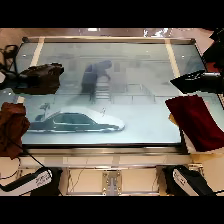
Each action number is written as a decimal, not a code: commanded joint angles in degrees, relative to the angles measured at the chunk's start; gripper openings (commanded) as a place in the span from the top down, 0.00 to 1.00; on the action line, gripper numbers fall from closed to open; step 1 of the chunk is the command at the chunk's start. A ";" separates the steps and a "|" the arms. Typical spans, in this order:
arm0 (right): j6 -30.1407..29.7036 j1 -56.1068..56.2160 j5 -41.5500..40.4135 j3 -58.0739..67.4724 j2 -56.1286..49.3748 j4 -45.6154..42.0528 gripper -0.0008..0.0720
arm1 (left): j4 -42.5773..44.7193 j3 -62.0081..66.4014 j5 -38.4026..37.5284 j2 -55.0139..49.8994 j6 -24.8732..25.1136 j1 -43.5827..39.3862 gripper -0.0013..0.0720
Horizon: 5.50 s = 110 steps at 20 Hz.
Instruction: Fold the shirts.
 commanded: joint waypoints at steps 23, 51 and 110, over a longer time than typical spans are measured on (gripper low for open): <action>4.81 0.07 -6.45 0.04 -4.39 13.40 0.32 | 21.44 0.00 -0.50 -20.46 -14.38 18.40 0.13; 7.65 0.07 9.66 20.15 -2.19 22.14 0.32 | -31.71 0.00 -21.73 -6.34 3.41 -31.65 0.97; 4.92 39.89 -15.85 -18.58 -26.27 -5.97 0.31 | -30.18 -1.05 -6.80 -29.14 21.05 -21.42 0.97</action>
